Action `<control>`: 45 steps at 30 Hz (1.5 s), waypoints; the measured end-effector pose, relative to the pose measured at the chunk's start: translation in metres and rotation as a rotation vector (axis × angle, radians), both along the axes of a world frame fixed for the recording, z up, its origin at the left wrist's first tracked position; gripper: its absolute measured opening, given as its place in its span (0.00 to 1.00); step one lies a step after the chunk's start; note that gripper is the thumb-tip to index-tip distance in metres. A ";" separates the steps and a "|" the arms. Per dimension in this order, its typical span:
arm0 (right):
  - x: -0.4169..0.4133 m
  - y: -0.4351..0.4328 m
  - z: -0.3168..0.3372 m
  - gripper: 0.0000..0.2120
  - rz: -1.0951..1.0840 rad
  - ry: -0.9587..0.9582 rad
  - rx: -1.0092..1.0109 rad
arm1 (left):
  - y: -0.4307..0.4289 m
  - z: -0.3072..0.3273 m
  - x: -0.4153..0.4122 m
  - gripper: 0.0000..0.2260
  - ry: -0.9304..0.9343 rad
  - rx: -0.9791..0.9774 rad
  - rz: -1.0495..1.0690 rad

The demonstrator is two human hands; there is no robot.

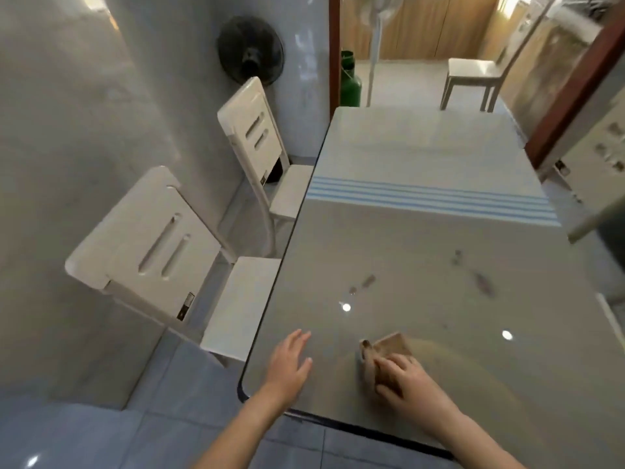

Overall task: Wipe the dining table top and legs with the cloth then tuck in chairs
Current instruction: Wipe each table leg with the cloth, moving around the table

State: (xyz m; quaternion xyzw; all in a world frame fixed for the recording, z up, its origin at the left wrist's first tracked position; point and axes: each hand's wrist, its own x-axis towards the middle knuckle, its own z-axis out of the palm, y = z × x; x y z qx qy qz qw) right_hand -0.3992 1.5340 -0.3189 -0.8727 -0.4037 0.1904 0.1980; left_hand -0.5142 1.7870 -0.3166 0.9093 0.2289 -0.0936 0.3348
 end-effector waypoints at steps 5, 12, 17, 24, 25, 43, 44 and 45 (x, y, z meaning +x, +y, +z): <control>0.023 0.014 -0.061 0.25 0.300 -0.280 -0.095 | 0.035 -0.055 0.049 0.26 0.078 0.259 -0.152; 0.047 0.039 -0.075 0.26 0.469 -0.212 0.018 | 0.058 -0.080 0.061 0.25 0.024 0.405 -0.271; 0.101 0.074 -0.077 0.29 0.370 -0.215 0.028 | 0.059 -0.083 0.063 0.27 -0.015 0.373 -0.209; 0.265 0.175 -0.085 0.33 0.012 -0.282 -0.067 | 0.061 -0.084 0.063 0.27 -0.067 0.351 -0.194; 0.286 0.191 -0.084 0.33 -0.040 -0.288 -0.082 | 0.062 -0.085 0.063 0.27 -0.080 0.355 -0.188; 0.167 0.112 -0.081 0.34 0.448 -0.329 0.033 | 0.062 -0.085 0.064 0.28 -0.131 0.280 -0.144; 0.192 0.140 -0.080 0.35 0.357 -0.326 0.007 | 0.063 -0.086 0.063 0.28 -0.135 0.284 -0.145; 0.217 0.170 -0.082 0.34 0.290 -0.323 -0.021 | 0.063 -0.086 0.063 0.28 -0.137 0.283 -0.143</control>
